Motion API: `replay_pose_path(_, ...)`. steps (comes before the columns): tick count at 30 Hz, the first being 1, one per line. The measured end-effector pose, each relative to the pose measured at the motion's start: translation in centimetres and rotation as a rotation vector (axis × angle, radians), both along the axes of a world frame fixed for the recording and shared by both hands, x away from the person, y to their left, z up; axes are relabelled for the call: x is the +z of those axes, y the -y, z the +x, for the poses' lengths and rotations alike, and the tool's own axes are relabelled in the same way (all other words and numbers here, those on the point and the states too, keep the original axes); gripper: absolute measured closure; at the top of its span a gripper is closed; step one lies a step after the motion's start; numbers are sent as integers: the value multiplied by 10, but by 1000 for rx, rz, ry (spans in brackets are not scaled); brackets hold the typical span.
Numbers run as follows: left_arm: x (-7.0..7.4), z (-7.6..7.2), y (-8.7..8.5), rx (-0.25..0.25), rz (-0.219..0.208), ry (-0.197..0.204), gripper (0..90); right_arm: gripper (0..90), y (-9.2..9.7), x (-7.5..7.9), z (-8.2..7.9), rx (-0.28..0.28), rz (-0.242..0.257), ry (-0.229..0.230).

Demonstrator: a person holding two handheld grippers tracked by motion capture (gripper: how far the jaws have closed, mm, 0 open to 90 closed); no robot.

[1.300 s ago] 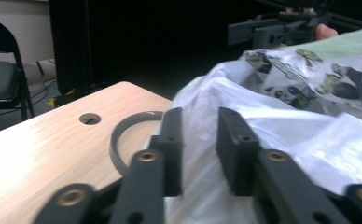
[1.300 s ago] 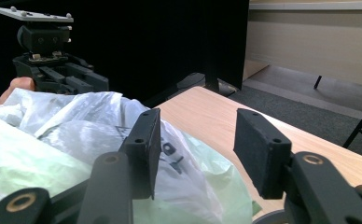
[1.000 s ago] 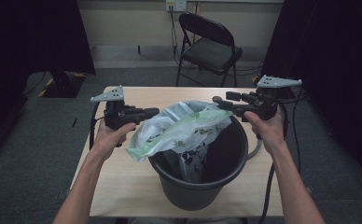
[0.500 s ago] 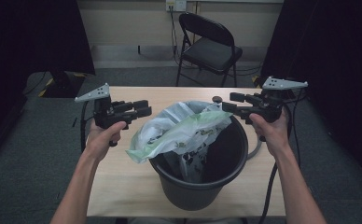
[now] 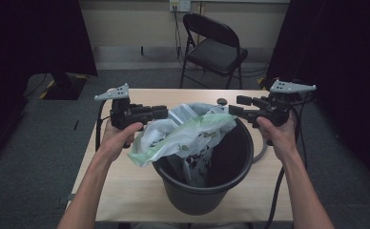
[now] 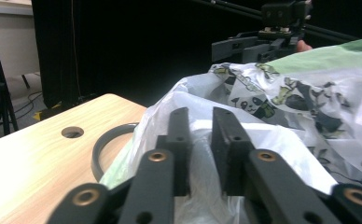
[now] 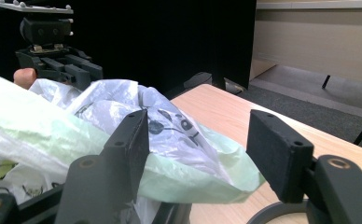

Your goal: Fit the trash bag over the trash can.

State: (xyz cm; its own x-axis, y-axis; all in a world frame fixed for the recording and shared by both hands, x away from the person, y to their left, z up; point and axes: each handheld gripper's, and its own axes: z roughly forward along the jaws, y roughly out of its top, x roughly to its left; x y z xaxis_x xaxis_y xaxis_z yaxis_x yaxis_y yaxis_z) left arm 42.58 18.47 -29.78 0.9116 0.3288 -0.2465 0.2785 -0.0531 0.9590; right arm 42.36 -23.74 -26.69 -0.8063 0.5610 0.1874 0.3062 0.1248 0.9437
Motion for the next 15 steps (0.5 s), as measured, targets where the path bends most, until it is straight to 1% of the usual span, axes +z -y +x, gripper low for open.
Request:
replay_pose_path(2, 0, -3, -3, -3, -2, 3, 823, 389, 0, 0, 0, -1, 1, 0)
replay_pose_path(4, -1, -6, -7, -1, -7, 5, 822, 389, -1, 1, 1, -1, 0, -1)
replay_pose_path(5, -2, -8, -8, -6, -16, 6, 823, 389, -2, 1, 1, -2, 0, 0)
replay_pose_path(8, -3, -15, -13, -3, -24, 19, 848, 389, -4, 2, 0, 6, 1, 5)
replay_pose_path(10, -3, -19, -15, -2, -29, 28, 883, 388, -4, 3, 0, 7, 8, 7)
replay_pose_path(15, -3, -32, -17, -12, -28, 51, 900, 386, -3, 3, -3, 6, -3, 7)
